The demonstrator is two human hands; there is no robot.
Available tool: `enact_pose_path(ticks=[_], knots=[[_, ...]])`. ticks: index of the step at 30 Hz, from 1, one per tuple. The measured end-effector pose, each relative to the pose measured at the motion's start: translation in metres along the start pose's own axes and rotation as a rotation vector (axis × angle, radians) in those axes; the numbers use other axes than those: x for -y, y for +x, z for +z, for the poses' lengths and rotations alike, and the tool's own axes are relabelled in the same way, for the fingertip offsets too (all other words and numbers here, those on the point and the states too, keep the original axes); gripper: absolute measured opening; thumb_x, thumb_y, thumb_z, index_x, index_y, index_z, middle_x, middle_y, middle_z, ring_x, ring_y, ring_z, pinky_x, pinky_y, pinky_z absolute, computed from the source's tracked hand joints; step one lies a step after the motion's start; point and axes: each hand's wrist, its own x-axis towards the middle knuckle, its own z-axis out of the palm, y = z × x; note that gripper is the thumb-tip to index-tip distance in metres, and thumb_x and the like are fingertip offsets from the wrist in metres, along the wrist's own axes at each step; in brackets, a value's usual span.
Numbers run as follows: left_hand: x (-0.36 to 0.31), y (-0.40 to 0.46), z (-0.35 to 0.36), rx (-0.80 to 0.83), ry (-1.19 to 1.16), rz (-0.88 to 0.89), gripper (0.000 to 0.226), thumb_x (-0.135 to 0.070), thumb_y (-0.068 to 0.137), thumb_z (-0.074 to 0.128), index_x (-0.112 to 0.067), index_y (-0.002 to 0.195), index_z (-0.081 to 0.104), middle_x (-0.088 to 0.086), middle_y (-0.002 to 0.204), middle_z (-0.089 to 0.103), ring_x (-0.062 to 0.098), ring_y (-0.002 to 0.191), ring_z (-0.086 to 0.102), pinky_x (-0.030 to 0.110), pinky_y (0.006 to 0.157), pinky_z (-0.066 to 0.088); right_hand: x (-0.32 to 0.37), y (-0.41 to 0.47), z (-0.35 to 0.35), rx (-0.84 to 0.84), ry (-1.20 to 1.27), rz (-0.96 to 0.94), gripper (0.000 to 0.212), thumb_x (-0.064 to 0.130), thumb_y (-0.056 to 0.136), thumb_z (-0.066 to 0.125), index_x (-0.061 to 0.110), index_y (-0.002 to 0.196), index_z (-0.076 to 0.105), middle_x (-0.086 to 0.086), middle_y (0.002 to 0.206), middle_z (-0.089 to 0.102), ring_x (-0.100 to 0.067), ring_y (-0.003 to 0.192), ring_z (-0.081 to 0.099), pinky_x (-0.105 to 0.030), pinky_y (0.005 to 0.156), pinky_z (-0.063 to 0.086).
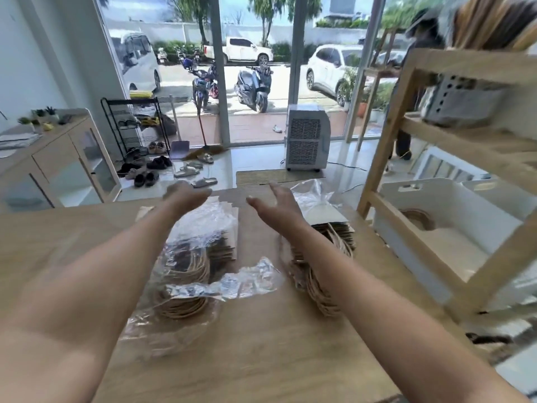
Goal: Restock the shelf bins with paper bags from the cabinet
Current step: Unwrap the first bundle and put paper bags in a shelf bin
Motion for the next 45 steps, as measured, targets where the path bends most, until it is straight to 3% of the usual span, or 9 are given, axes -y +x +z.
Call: enact_pose_path(ticks=[3, 9, 12, 14, 19, 27, 33, 42, 45], knots=[[-0.056, -0.025, 0.037, 0.086, -0.041, 0.198, 0.056, -0.060, 0.080, 0.064, -0.004, 0.090, 0.066, 0.023, 0.120, 0.063, 0.033, 0.105, 0.061, 0.037, 0.088, 0.049, -0.010, -0.004, -0.052, -0.100, -0.080, -0.034, 0.068, 0.036, 0.090, 0.060, 0.009, 0.147, 0.034, -0.008, 0.153, 0.031, -0.019, 0.142, 0.029, -0.027, 0.114, 0.023], [-0.119, -0.066, 0.097, 0.384, -0.035, 0.235, 0.100, -0.068, 0.070, 0.067, -0.012, 0.147, 0.034, 0.009, 0.150, 0.040, 0.028, 0.137, 0.039, 0.038, 0.114, 0.032, -0.052, -0.014, -0.112, -0.172, -0.046, 0.204, 0.047, 0.025, 0.091, 0.053, 0.005, 0.134, 0.050, -0.015, 0.139, 0.051, -0.028, 0.128, 0.048, -0.035, 0.105, 0.038], [-0.128, -0.077, 0.123, 0.424, -0.004, 0.214, 0.091, -0.042, 0.084, 0.069, -0.011, 0.153, 0.019, 0.014, 0.156, 0.024, 0.031, 0.142, 0.028, 0.034, 0.115, 0.025, -0.071, -0.019, -0.123, -0.180, 0.020, 0.340, 0.014, 0.020, 0.089, 0.052, 0.013, 0.077, 0.058, -0.009, 0.079, 0.055, -0.022, 0.077, 0.054, -0.027, 0.066, 0.042], [-0.127, -0.079, 0.134, 0.305, 0.102, 0.207, 0.088, -0.033, 0.083, 0.070, -0.016, 0.154, 0.018, 0.019, 0.155, 0.017, 0.037, 0.140, 0.028, 0.039, 0.114, 0.028, -0.077, -0.021, -0.127, -0.188, 0.097, 0.427, 0.028, 0.017, 0.091, 0.050, 0.018, 0.065, 0.041, -0.001, 0.067, 0.042, -0.018, 0.068, 0.045, -0.024, 0.060, 0.040], [-0.123, -0.074, 0.138, 0.232, 0.106, 0.160, 0.071, -0.033, 0.094, 0.048, -0.009, 0.153, 0.015, 0.024, 0.152, 0.020, 0.042, 0.134, 0.035, 0.048, 0.105, 0.039, -0.082, -0.025, -0.130, -0.044, 0.204, 0.642, 0.017, 0.016, 0.093, 0.043, 0.010, 0.078, 0.044, -0.009, 0.073, 0.048, -0.020, 0.062, 0.048, -0.029, 0.066, 0.045], [-0.120, -0.066, 0.131, 0.481, -0.183, -0.036, 0.061, -0.045, 0.098, 0.044, -0.014, 0.148, 0.028, 0.013, 0.154, 0.029, 0.043, 0.130, 0.042, 0.061, 0.091, 0.048, -0.079, -0.018, -0.126, 0.059, 0.051, 0.756, 0.025, 0.025, 0.092, 0.045, 0.001, 0.086, 0.048, -0.011, 0.076, 0.051, -0.023, 0.066, 0.053, -0.035, 0.085, 0.048], [-0.115, -0.059, 0.131, 0.530, -0.215, -0.063, 0.060, -0.049, 0.096, 0.045, -0.015, 0.144, 0.033, 0.013, 0.148, 0.038, 0.038, 0.121, 0.052, 0.055, 0.087, 0.053, -0.076, -0.013, -0.125, 0.008, 0.152, 0.820, 0.045, 0.029, 0.091, 0.049, 0.004, 0.128, 0.042, -0.009, 0.110, 0.047, -0.019, 0.091, 0.059, -0.028, 0.062, 0.050], [-0.108, -0.049, 0.127, 0.587, -0.264, -0.067, 0.052, -0.045, 0.098, 0.046, -0.013, 0.139, 0.039, 0.008, 0.113, 0.058, 0.027, 0.085, 0.063, 0.050, 0.079, 0.054, -0.072, -0.007, -0.121, -0.005, 0.335, 0.876, 0.057, 0.057, 0.079, 0.067, 0.004, 0.075, 0.046, -0.003, 0.070, 0.048, -0.011, 0.057, 0.047, -0.017, 0.055, 0.040], [-0.105, -0.045, 0.125, 0.607, -0.273, -0.078, 0.054, -0.049, 0.095, 0.048, -0.017, 0.139, 0.042, 0.011, 0.131, 0.055, 0.031, 0.100, 0.064, 0.055, 0.083, 0.055, -0.068, -0.008, -0.110, -0.075, 0.536, 0.838, 0.089, 0.068, 0.056, 0.077, 0.002, 0.111, 0.055, -0.010, 0.112, 0.062, -0.023, 0.099, 0.062, -0.033, 0.086, 0.053]])
